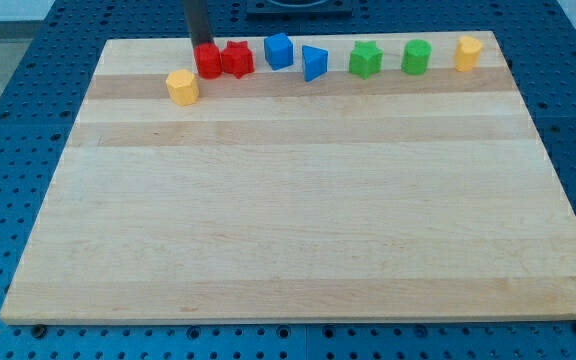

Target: Move green star towards down

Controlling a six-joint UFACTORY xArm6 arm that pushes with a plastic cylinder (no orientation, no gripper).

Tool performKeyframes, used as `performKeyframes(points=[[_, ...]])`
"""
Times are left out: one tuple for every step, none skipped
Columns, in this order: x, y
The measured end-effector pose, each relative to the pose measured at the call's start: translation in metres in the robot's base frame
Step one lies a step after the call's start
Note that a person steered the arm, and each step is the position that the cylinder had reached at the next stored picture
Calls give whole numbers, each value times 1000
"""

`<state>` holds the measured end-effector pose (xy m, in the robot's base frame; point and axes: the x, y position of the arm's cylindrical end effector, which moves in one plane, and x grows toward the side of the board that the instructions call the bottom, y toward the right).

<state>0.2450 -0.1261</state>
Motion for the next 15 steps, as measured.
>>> performKeyframes(points=[[54, 34], [49, 31], [32, 21], [-6, -6], [-37, -2], [-27, 65], [19, 124], [50, 137], [51, 137], [44, 130], [4, 112], [-40, 132], [-43, 197], [6, 219], [84, 223]])
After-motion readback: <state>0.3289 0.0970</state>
